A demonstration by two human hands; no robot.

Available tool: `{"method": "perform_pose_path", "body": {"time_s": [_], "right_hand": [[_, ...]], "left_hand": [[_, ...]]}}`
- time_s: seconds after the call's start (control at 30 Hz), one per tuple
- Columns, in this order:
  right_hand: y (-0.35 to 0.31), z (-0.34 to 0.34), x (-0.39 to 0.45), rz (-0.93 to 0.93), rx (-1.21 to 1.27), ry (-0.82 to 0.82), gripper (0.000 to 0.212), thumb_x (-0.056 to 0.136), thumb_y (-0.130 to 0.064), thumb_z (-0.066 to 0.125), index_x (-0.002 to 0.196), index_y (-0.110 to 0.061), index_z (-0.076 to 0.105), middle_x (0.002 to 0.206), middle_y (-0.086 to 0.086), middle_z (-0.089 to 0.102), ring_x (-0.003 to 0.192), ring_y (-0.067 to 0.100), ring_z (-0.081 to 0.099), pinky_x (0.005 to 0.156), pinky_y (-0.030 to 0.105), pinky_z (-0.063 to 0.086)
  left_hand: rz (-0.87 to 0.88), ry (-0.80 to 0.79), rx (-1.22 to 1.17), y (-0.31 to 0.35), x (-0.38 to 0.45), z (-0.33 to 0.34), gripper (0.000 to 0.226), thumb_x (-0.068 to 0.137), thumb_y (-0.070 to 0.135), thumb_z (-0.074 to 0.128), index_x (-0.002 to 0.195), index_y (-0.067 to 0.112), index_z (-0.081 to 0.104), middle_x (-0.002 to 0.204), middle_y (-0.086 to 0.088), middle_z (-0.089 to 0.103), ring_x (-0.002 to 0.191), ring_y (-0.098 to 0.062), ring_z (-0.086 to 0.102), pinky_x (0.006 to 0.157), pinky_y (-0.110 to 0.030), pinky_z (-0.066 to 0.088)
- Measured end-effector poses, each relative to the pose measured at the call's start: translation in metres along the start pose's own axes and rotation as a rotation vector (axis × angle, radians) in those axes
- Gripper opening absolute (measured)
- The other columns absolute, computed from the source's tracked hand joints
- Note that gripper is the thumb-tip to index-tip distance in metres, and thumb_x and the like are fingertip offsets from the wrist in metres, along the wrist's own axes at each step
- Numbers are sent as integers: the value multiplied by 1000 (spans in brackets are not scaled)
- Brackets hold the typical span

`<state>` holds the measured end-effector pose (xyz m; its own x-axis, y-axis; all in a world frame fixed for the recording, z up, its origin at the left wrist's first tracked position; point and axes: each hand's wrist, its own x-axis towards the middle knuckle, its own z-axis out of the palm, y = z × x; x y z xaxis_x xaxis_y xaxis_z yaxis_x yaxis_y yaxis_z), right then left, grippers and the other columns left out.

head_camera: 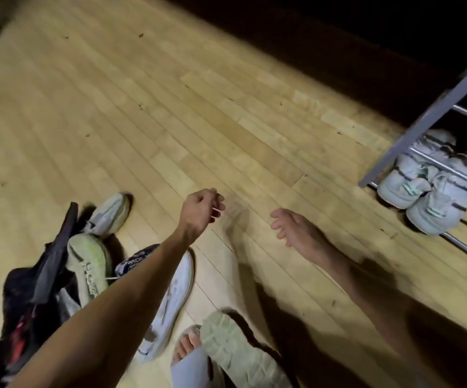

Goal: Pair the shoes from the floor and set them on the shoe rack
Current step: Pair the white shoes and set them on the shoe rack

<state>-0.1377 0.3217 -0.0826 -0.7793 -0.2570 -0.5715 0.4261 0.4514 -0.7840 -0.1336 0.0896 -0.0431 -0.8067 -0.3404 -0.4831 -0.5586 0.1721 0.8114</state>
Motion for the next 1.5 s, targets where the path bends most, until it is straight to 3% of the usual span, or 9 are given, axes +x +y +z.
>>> {"method": "perform_pose_path", "body": {"time_s": [0.23,0.5,0.67,0.77,0.87,1.03,1.27,1.4,1.5], "right_hand": [[-3,46,10,64,-4,-34,40,96,-58,33,116,-33,58,122,-5,65,99,11,65,87,38,55],[-4,77,16,129,-90,-86,58,99,-58,30,134,-21,56,130,-1,63,104,14,63,87,33,53],[-5,89,21,142,-139,-112,54,99,-57,29,128,-21,57,126,0,63,101,16,63,85,35,53],[-8,92,23,138,-174,-131,52,98,-57,28,121,-22,58,122,-1,64,102,18,62,96,44,51],[-11,93,25,130,-196,-141,52,99,-56,26,121,-21,59,122,1,65,103,18,61,101,46,47],[-13,91,17,143,-228,-179,56,101,-54,25,133,-19,56,125,2,63,115,21,57,107,46,42],[-8,73,12,140,-325,-134,59,99,-55,24,119,-14,63,115,7,66,106,24,60,102,46,44],[-4,62,11,147,-369,-128,56,102,-48,25,119,-10,62,118,9,65,108,26,58,96,37,41],[-5,56,8,146,-400,-124,56,103,-45,23,123,-9,61,123,10,64,114,27,55,91,34,36]], "left_hand": [[-159,-39,78,-38,3,-52,45,105,36,34,94,5,66,82,-6,68,69,-20,57,59,-28,43],[-390,-199,183,-77,-6,-104,41,103,37,41,95,8,69,83,-10,73,74,-24,67,65,-30,52],[-336,-216,582,-115,-9,-117,29,99,24,48,83,12,70,70,-5,70,57,-17,63,45,-20,47],[-374,-302,756,-129,-12,-119,31,95,22,48,81,9,72,73,-6,75,65,-17,72,63,-22,56],[-488,-442,1096,-137,-23,-118,45,97,47,47,87,11,72,74,2,75,67,-10,71,75,-25,56],[-422,-265,1487,-151,-25,-100,38,98,43,51,103,11,70,98,-1,74,89,-17,70,80,-25,53],[-542,-377,1295,-165,-23,-108,38,99,44,47,77,18,64,59,10,70,50,0,65,68,-22,53],[-512,-389,1357,-167,-21,-112,32,97,38,52,77,18,68,70,7,73,62,-5,68,77,-25,56],[-403,-401,1380,-160,-21,-109,33,97,40,47,80,19,66,71,7,71,64,-6,66,65,-21,52]]}}
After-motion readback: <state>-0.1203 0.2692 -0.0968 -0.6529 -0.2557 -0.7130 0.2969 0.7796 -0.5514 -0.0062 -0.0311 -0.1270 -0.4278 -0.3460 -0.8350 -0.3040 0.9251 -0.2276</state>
